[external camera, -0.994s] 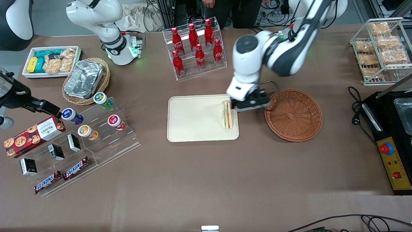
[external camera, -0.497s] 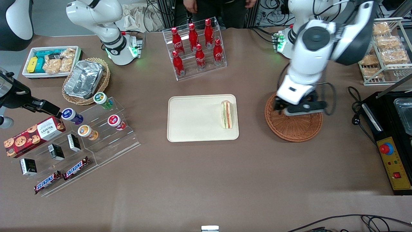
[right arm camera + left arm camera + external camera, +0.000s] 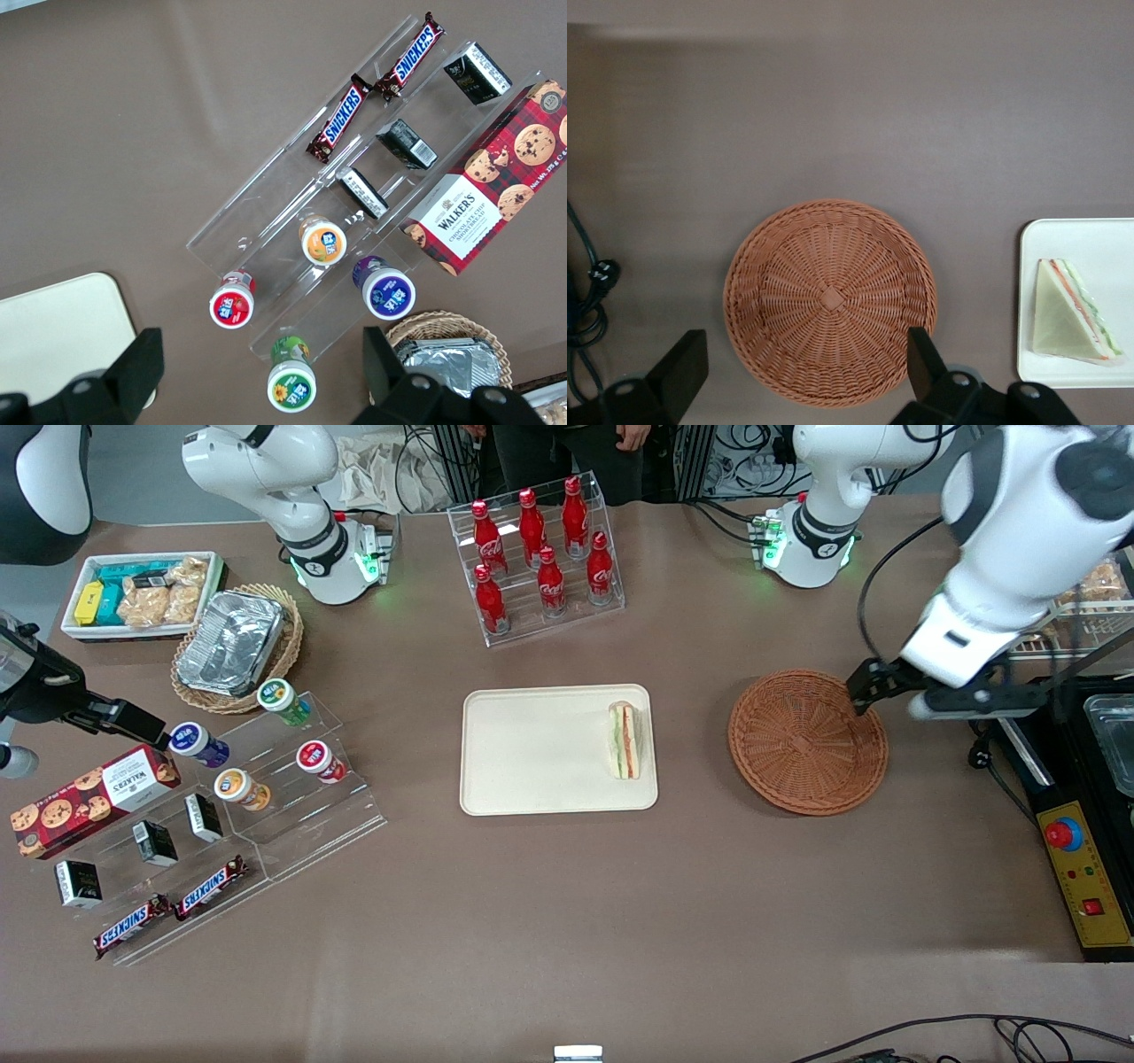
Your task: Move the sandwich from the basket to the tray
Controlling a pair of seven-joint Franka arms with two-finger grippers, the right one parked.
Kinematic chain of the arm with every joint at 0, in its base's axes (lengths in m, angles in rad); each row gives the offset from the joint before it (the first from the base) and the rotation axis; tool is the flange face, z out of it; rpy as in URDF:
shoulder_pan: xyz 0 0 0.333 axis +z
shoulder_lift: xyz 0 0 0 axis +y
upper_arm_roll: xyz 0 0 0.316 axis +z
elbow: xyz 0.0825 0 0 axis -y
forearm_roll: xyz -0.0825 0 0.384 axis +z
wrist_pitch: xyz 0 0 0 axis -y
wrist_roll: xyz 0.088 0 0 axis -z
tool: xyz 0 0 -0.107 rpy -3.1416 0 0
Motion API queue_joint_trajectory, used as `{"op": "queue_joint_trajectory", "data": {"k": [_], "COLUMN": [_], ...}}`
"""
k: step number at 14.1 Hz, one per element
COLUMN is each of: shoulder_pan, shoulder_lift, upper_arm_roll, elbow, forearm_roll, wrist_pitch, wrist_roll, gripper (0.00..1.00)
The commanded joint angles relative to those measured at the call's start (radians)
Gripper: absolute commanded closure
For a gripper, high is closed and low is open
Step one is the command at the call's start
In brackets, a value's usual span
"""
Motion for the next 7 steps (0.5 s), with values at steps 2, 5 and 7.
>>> {"op": "queue_joint_trajectory", "data": {"k": [2,5,7], "shoulder_pan": [-0.001,0.000,0.000], "shoulder_lift": [-0.037,-0.015,0.008], "upper_arm_roll": [0.005,0.003,0.003], "elbow": [0.009,0.030,0.060], "forearm_roll": [-0.032,-0.032,-0.050], "wrist_pitch": [-0.016,-0.016,-0.022], "wrist_roll": [0.015,0.019,0.023], "gripper": [0.00,0.00,0.00]}}
